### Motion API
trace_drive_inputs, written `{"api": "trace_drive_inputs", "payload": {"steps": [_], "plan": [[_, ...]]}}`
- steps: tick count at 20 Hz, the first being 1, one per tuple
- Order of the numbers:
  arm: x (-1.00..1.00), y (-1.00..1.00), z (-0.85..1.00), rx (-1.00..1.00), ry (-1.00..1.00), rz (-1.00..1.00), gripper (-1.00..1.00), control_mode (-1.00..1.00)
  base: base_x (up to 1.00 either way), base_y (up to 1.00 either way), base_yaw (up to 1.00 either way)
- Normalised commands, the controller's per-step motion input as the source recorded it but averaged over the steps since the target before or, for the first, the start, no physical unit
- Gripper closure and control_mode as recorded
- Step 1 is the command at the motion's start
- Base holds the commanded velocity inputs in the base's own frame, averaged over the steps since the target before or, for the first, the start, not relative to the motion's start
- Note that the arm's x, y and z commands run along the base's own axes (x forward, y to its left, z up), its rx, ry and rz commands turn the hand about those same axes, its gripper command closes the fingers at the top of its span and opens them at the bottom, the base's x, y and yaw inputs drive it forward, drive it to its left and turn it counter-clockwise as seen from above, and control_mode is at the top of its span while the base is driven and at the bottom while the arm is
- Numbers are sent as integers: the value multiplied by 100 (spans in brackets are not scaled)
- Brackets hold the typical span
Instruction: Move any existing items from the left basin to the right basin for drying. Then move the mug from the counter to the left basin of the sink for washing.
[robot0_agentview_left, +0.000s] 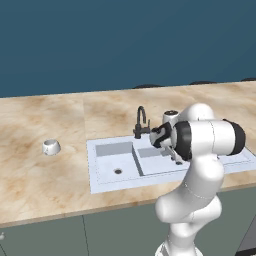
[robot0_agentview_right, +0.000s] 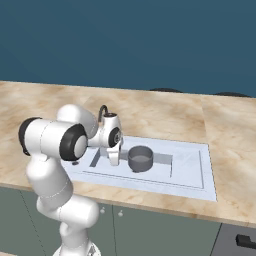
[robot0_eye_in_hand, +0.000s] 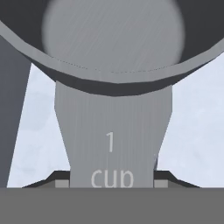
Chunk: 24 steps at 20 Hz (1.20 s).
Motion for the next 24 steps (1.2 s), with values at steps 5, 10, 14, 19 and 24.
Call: {"api": "trace_drive_inputs", "payload": {"steps": [5, 10, 14, 19, 24], "plan": [[16, -6, -27, 1, 0, 0, 100, -100, 0, 0, 0], [21, -3, -23, 0, 0, 0, 100, -100, 0, 0, 0], [23, 0, -20, 0, -2, 0, 100, -100, 0, 0, 0], [25, 0, -24, 1, -1, 0, 100, -100, 0, 0, 0], [15, 0, -18, 3, 0, 1, 100, -100, 0, 0, 0]]}}
